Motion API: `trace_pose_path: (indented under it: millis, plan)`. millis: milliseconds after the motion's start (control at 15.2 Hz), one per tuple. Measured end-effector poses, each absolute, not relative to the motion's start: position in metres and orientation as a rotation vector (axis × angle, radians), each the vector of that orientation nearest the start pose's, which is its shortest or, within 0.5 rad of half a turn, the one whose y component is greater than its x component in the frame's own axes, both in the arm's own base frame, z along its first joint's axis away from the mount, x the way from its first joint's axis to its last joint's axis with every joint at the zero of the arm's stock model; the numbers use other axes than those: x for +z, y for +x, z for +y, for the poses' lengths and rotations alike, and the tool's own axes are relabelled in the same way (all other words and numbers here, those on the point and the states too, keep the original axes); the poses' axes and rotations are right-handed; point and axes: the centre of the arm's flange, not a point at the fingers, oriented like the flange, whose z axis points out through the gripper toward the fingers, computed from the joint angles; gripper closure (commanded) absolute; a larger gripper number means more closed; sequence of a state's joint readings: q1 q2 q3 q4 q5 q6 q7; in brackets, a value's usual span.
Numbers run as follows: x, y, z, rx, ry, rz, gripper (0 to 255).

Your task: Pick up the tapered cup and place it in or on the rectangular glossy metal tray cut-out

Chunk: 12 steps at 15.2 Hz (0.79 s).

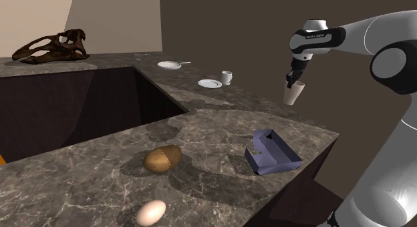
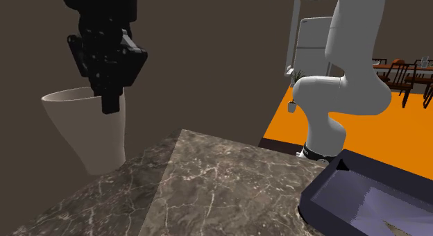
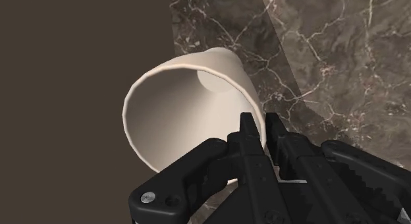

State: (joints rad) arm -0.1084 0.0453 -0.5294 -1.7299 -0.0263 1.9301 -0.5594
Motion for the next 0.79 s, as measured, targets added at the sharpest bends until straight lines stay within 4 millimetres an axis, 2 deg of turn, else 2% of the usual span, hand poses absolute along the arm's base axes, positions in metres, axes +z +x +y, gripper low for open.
trace_pose_path:
  millis: [594,792]
  plan:
    - [0.606,0.476,-0.349,-0.174,-3.265,0.113,255]
    - [0.614,0.470,-0.323,-0.173,-3.264,0.111,255]
